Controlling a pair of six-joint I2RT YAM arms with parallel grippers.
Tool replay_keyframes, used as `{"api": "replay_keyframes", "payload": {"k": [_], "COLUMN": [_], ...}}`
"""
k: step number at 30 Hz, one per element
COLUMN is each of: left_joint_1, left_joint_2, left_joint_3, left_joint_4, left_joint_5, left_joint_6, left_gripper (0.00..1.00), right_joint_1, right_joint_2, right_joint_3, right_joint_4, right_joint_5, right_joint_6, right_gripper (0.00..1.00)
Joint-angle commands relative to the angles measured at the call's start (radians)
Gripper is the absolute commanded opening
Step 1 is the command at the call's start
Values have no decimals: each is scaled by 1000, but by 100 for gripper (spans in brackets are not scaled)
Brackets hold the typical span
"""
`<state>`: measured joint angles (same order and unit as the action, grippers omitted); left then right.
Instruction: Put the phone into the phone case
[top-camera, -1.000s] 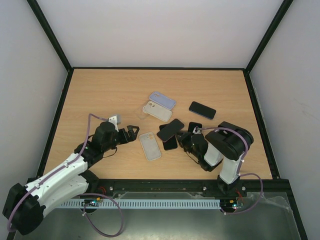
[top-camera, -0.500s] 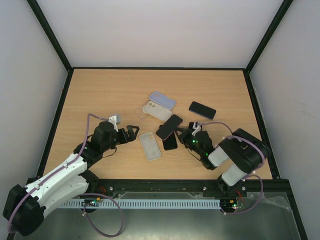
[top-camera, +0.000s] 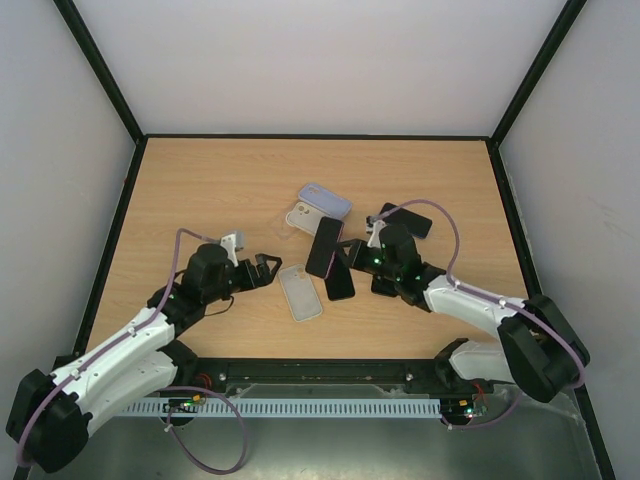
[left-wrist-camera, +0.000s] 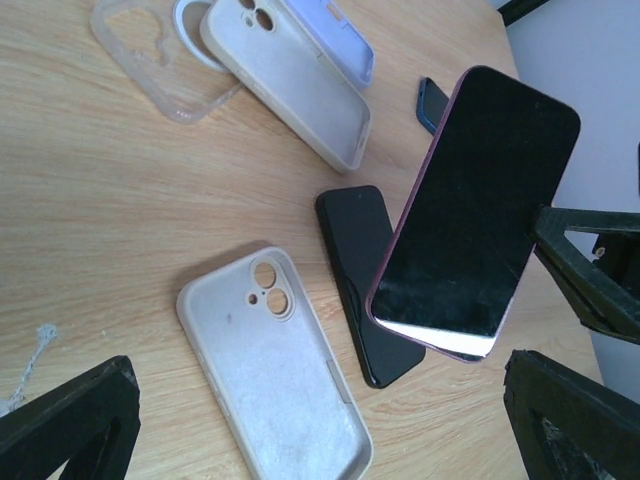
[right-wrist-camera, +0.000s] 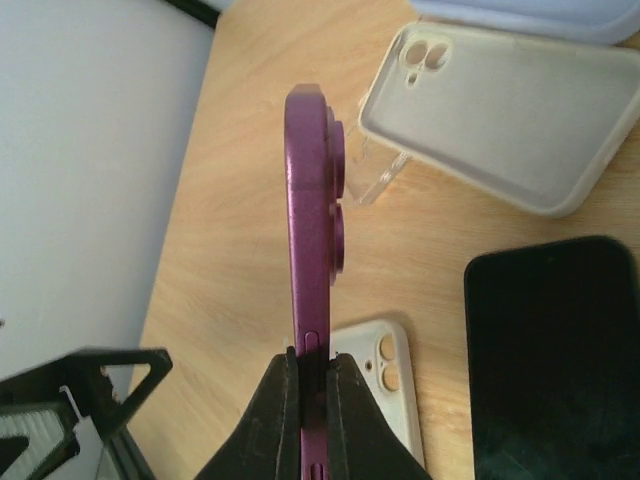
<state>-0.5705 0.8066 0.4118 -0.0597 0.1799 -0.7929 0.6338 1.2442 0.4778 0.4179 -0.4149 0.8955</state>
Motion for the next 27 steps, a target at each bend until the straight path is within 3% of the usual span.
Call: {"api": "replay_keyframes", "payload": {"k": [1,10,27], "left_joint_1": [7,7,-31], "left_joint_2": [-14,-62,73], "left_joint_3": [-31,-155,-251], "left_joint_4": [7,104,302], "left_joint_5": [21,56,86], "left_joint_6": [-53,-199,-243], "left_gripper": [100,100,94], "right_joint_1": [-3,8,67], "right_joint_2": [28,145,392], "right_joint_3": [104,218,338], "right_joint_4": [-234,-413,-461], "right_joint_5": [-143,-300,-465], "right_joint_6": [-170,-322,-374], "right_gripper": [2,2,2]}}
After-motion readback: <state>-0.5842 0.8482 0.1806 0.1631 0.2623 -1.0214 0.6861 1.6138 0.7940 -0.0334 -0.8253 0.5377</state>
